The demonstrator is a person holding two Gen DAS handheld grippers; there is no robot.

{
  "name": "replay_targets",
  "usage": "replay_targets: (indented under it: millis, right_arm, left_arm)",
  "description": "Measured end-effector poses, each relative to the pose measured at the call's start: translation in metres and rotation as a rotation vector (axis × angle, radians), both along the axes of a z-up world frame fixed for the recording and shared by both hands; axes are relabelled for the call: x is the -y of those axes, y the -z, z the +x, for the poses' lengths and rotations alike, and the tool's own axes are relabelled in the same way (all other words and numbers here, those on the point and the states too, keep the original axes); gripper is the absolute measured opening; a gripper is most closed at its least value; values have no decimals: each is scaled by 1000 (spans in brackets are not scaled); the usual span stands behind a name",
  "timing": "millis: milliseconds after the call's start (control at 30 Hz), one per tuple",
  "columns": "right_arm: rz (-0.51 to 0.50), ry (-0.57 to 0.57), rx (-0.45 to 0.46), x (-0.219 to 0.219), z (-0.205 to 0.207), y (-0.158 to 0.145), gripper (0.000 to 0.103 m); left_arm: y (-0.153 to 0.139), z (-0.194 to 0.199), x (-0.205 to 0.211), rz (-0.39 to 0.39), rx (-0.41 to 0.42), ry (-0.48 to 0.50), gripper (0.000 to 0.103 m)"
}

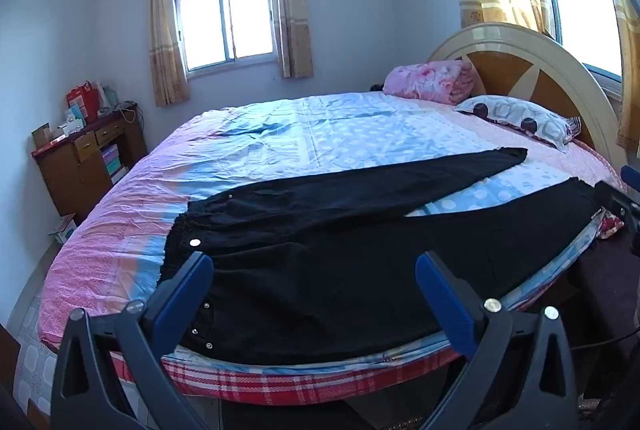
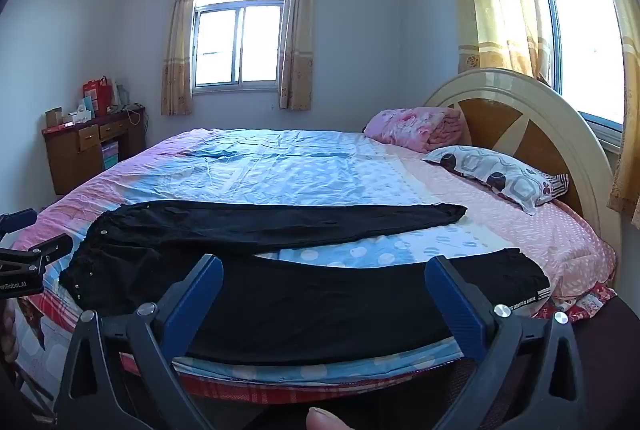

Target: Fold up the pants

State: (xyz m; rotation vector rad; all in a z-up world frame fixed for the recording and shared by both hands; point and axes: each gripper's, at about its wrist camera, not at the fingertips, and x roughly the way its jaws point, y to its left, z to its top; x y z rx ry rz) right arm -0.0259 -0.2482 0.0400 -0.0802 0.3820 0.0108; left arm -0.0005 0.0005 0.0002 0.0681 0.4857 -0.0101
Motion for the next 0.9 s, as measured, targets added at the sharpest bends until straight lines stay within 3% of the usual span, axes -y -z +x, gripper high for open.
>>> replay_targets:
  millis: [133,400,900]
  right_arm:
    - [0,3,8,1,-1,0,102]
    - [-1,0,-5,0,2,7,102]
    - [-1,-1,-19,0,5,8,102]
  left_arm:
    - [3,1,4,34,-15,10,103]
    - [16,2,5,18,-24,8,103]
    - [10,5,-2,-2,-31,7,103]
